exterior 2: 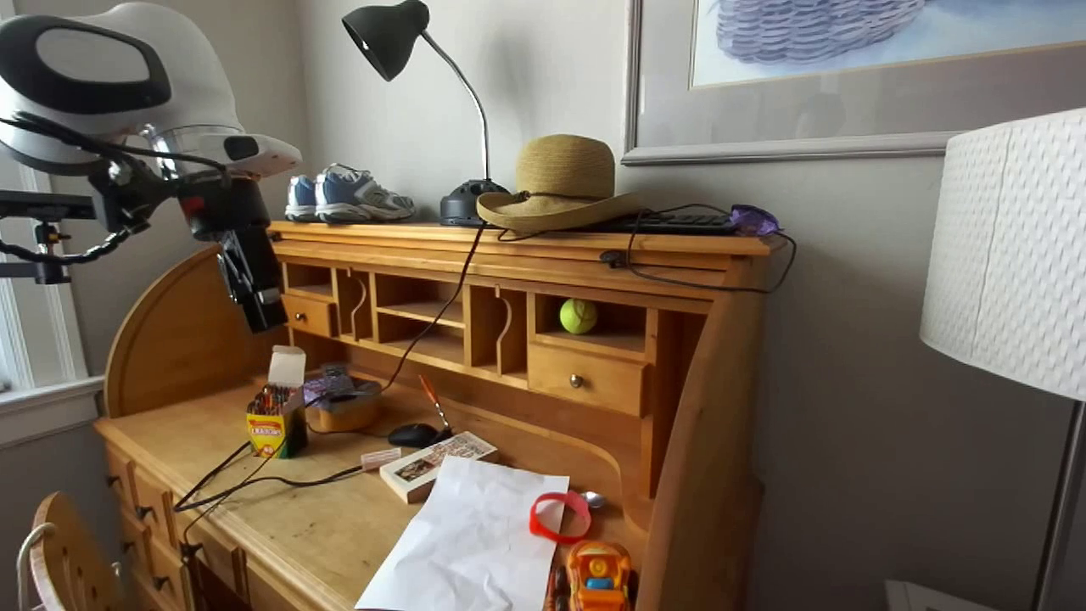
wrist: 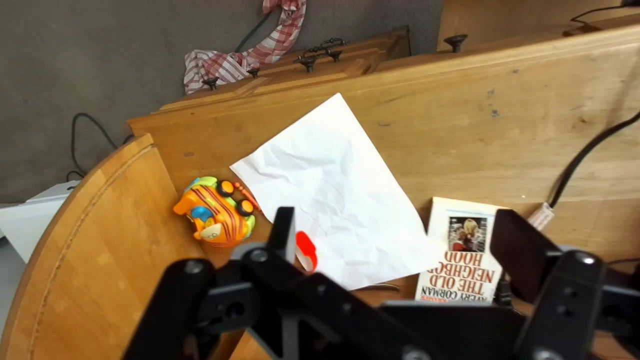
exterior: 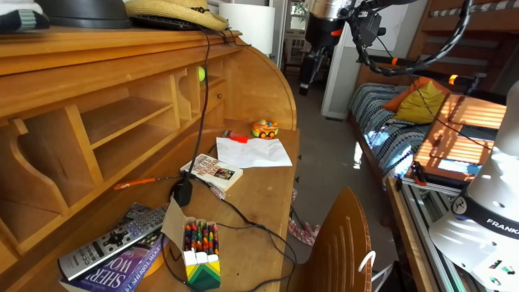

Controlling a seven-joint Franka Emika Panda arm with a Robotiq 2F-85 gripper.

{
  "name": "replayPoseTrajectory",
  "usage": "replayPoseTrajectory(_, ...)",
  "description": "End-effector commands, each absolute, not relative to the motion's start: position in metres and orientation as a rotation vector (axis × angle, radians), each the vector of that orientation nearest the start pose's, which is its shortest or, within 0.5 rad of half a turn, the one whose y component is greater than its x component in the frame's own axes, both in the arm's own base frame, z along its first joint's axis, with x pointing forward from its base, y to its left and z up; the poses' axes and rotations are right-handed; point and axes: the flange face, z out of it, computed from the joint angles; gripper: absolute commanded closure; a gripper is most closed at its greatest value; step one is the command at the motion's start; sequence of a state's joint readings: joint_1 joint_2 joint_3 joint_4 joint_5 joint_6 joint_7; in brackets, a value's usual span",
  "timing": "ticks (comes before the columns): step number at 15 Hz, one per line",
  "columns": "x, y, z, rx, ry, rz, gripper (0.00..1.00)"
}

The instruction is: Put the box of crayons on top of the dresser

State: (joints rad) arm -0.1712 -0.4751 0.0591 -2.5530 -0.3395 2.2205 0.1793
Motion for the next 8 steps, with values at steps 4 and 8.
replayPoseTrajectory(4, 0.418, 0.038, 0.452, -3.509, 0.188, -0.284, 0.00)
replayPoseTrajectory(8, 0.418, 0.024, 0.453, -3.495, 0.218, -0.271, 0.00)
